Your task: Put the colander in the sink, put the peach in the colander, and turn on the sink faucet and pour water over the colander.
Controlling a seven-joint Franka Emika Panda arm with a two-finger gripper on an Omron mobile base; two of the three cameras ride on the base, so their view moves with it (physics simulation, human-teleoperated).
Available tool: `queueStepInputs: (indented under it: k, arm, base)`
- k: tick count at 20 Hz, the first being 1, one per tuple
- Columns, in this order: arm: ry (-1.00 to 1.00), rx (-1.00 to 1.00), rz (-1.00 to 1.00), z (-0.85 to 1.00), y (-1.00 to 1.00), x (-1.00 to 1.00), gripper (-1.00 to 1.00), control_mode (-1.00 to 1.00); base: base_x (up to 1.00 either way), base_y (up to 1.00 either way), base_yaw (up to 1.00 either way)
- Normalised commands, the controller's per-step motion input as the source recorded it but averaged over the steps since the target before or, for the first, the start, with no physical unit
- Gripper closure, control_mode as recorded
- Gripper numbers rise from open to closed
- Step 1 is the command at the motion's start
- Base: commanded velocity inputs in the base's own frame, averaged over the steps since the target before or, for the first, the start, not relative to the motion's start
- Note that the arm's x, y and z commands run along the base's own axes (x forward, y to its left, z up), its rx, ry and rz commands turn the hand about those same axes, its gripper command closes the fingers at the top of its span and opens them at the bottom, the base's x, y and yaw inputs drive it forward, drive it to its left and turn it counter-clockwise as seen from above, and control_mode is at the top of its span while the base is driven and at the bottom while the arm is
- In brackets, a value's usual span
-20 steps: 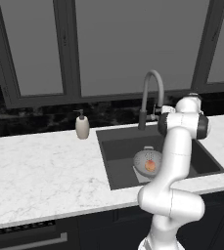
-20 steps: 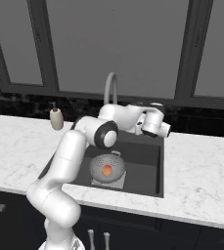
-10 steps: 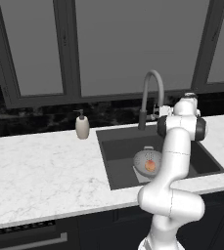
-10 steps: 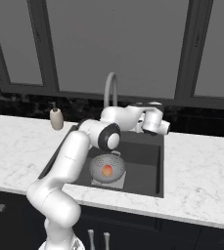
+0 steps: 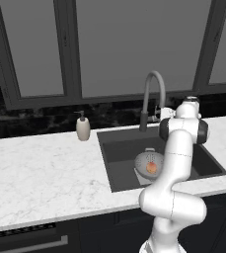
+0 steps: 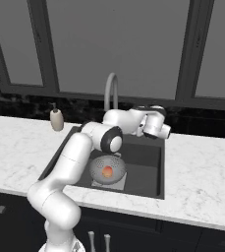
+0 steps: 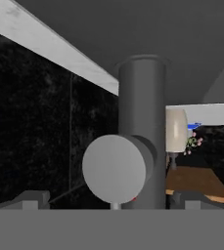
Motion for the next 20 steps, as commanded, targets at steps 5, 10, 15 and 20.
queueStepInputs:
  k: [5, 10, 15, 20]
  arm:
    - [-0.04, 0.01, -0.01, 0.0, 0.11, 0.32, -1.0, -1.0]
    - [-0.02, 0.03, -0.01, 0.1, 0.12, 0.32, -1.0, -1.0]
    - [-0.01, 0.06, 0.0, 0.3, 0.06, 0.24, -1.0, -1.0]
    - [-0.06, 0.09, 0.0, 0.5, 0.01, 0.15, -1.0, -1.0]
  base:
    - [0.0, 0.0, 0.0]
    - [0.0, 0.0, 0.0]
    - [0.0, 0.0, 0.0]
    - [0.0, 0.0, 0.0]
